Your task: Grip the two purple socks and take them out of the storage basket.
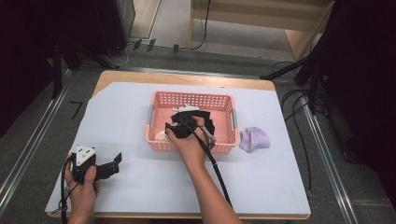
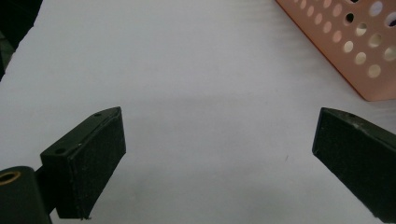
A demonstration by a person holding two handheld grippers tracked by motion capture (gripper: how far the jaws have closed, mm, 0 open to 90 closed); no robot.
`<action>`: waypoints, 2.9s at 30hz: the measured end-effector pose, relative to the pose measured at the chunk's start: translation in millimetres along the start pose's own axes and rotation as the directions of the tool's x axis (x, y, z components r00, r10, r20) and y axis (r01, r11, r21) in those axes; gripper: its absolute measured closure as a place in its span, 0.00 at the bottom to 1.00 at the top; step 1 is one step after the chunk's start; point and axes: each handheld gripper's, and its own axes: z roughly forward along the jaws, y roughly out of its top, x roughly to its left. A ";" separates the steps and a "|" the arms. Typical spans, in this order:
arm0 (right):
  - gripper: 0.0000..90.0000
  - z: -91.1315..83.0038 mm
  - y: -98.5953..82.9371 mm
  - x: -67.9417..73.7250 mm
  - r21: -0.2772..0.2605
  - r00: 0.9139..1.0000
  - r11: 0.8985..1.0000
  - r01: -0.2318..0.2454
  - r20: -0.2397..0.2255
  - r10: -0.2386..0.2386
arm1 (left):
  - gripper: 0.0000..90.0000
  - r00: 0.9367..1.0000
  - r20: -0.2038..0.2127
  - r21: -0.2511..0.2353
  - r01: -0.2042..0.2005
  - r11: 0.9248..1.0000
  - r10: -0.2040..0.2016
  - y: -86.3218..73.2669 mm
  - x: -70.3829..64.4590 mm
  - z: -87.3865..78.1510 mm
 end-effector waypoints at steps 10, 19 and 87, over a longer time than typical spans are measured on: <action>0.48 6.1 5.4 -1.0 0.101 0.999 0.994 -0.033 -0.003 0.033 | 0.04 1.000 0.000 0.000 -0.001 1.000 0.001 -0.1 -0.2 0.2; 0.41 14.6 10.6 -1.7 0.240 0.997 0.968 -0.078 0.023 0.075 | 0.04 1.000 0.003 0.002 0.000 1.000 0.000 0.0 0.2 0.2; 0.94 -60.3 16.7 -21.5 -0.367 0.985 0.928 -0.063 -0.172 -0.001 | 0.04 1.000 0.004 0.005 0.001 1.000 -0.001 0.3 0.4 0.4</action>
